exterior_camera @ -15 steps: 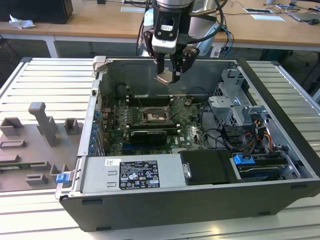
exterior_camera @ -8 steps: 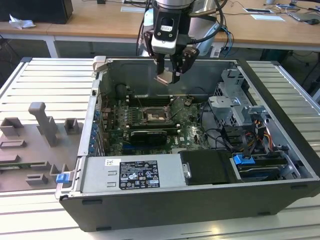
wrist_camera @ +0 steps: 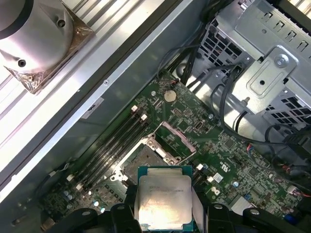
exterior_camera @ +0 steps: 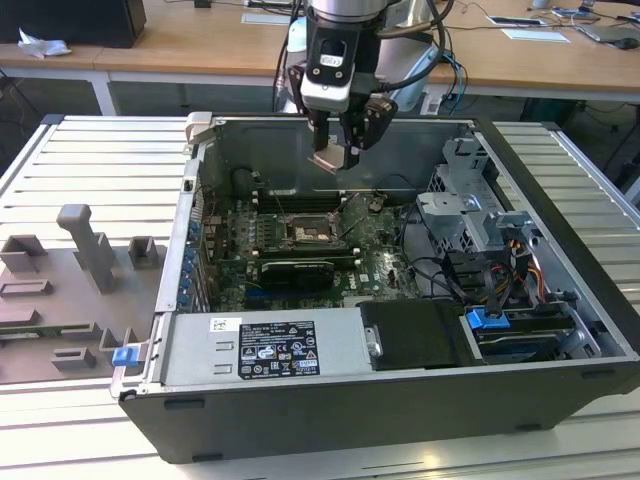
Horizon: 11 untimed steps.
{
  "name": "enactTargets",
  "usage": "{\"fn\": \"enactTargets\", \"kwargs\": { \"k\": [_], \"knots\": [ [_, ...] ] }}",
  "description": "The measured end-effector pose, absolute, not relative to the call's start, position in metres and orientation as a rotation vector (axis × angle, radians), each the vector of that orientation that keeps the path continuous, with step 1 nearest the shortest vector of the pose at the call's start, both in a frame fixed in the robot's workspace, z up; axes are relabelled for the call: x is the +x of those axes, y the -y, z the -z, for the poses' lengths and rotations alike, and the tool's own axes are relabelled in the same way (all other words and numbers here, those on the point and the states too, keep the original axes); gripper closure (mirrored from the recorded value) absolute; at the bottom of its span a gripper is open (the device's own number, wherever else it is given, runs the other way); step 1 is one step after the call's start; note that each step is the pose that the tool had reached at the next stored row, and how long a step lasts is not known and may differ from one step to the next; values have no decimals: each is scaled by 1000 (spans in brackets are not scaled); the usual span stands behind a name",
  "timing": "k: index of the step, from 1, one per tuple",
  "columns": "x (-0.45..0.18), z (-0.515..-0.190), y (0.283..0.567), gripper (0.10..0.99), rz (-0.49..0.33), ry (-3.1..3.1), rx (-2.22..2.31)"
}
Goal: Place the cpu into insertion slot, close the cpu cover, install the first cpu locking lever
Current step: 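Place the cpu into insertion slot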
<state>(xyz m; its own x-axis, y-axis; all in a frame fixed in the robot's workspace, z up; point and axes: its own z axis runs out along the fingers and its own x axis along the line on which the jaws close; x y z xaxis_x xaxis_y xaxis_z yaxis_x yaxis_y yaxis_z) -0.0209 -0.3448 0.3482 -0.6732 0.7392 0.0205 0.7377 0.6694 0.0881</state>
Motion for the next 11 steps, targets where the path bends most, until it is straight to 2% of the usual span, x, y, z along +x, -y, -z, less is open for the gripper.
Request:
{"fn": "enactTargets", "kwargs": {
  "k": [11],
  "knots": [
    [-21, -344, 345, 561, -139, -2837, 1299]
  ]
}}
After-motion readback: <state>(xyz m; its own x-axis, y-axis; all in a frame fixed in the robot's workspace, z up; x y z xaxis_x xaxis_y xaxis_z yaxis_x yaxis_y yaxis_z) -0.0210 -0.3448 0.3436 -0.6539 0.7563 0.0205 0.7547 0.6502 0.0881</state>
